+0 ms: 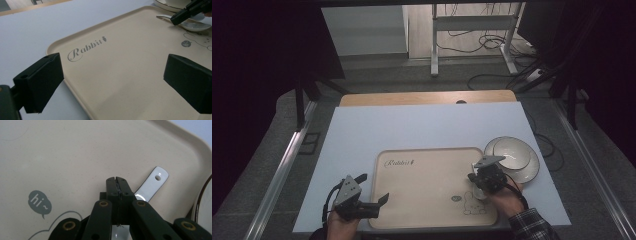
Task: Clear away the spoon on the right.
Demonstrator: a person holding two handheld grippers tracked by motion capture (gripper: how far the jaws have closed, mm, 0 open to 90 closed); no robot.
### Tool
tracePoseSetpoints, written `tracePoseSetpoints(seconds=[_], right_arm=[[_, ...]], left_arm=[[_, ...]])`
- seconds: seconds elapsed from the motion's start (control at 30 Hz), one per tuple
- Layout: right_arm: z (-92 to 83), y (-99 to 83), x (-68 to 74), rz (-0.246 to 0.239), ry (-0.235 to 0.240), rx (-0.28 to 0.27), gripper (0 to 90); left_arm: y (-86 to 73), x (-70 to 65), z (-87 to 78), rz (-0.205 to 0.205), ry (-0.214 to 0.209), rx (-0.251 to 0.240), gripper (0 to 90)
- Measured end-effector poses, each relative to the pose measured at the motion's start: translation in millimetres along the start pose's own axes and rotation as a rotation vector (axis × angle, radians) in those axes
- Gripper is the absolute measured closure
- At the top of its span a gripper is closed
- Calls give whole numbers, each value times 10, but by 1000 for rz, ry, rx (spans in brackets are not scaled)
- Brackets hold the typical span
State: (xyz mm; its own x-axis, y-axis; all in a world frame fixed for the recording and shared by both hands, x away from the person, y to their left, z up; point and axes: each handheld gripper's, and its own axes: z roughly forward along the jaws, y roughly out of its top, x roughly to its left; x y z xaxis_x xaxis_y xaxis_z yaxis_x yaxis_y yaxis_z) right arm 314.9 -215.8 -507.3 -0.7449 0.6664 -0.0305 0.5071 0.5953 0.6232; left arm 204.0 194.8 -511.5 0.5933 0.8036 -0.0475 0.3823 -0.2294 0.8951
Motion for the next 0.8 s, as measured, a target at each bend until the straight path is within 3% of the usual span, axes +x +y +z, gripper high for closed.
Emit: tracePoseSetpoints(seconds=[0.8], right_arm=[[-137,35,53,3,-4,-93,717]], left_arm=[[2,1,-3,-6,-5,3,25]])
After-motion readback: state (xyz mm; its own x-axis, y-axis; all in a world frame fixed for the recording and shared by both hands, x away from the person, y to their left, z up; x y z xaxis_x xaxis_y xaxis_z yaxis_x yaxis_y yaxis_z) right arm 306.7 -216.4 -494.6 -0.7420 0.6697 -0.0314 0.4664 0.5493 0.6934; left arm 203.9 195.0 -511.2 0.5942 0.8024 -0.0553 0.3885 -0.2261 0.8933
